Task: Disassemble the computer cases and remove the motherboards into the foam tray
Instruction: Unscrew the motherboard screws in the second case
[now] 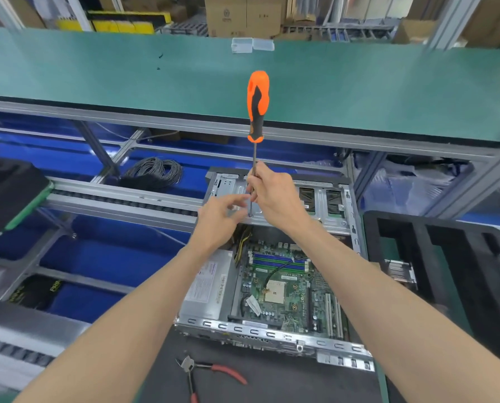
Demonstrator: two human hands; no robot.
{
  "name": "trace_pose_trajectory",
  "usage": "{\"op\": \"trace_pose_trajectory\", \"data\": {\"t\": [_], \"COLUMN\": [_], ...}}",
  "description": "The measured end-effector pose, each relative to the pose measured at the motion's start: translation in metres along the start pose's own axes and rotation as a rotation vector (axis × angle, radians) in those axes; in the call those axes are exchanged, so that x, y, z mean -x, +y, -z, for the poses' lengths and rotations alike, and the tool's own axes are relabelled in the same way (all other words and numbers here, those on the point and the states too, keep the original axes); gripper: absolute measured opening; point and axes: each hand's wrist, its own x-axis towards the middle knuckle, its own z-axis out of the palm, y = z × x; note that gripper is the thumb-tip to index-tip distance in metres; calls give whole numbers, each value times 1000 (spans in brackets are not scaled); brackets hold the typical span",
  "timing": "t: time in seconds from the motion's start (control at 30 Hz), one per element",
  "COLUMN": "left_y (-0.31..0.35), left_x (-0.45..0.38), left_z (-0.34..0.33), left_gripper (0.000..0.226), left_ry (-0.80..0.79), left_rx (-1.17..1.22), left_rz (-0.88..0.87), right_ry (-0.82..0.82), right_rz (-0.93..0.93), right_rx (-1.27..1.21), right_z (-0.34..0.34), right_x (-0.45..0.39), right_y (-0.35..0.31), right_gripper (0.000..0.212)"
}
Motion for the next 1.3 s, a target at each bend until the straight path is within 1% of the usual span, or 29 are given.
{"op": "trace_pose_trajectory", "data": {"t": [0.03,0.1,0.2,0.23,0.3,0.4,0.5,0.6,0.67,0.7,0.77,0.8,0.83,0.87,0.9,0.97,1.0,1.07,1.13,1.2,1.23,1.3], "left_y": [4,10,13,12,12,12,11,8,5,4,3,3,3,3,4,6,7,9,9,9,9,8], "left_x": [-2,-4,-5,-6,-8,-10,-10,-10,-6,-2,7,13,18,22,25,26,24,16,6,-5,-10,-16], "left_z": [2,4,1,-1,-3,-6,-8,-9,-11,-13,-15,-16,-18,-19,-21,-26,-28,-32,-35,-37,-37,-34], "left_gripper": [25,12,24,20,5,6,5,6,17,20,18,17,15,13,12,24,33,45,56,67,70,68], "left_ry": [-17,-42,-41,-42,-39,-23,-1,31,63,114,248,277,241,123,-46,-379,-501,-685,-852,-984,-1019,-1031], "left_rx": [68,132,164,174,191,206,212,171,62,-10,-98,-132,-177,-242,-325,-530,-638,-785,-777,-683,-634,-571], "left_rz": [-21,-42,-38,-30,-6,19,21,9,2,-18,-128,-202,-274,-321,-326,-256,-221,-124,52,230,292,350], "right_ry": [-27,-62,-66,-62,-44,-34,-27,-7,25,45,77,81,79,76,75,74,72,65,59,59,58,52], "right_rz": [-17,-71,-98,-101,-94,-74,-32,-4,6,13,31,39,43,46,47,50,49,48,45,39,34,21], "right_rx": [-6,-51,-69,-79,-82,-90,-72,-42,-27,-28,-38,-36,-30,-26,-22,-20,-22,-28,-38,-39,-39,-37], "right_z": [-2,-4,-7,-7,-7,-7,-5,-2,1,1,2,2,2,1,0,-1,-2,-3,-4,-4,-4,-4], "right_x": [1,2,3,3,2,1,-2,-4,-5,-6,-6,-7,-8,-9,-9,-8,-7,-6,-5,-6,-7,-8], "right_y": [2,4,6,6,5,2,-2,-4,-5,-6,-7,-8,-8,-8,-7,-6,-6,-5,-5,-3,-3,-1], "right_gripper": [12,16,18,16,13,8,8,9,10,10,10,10,10,10,10,10,10,10,10,10,10,11]}}
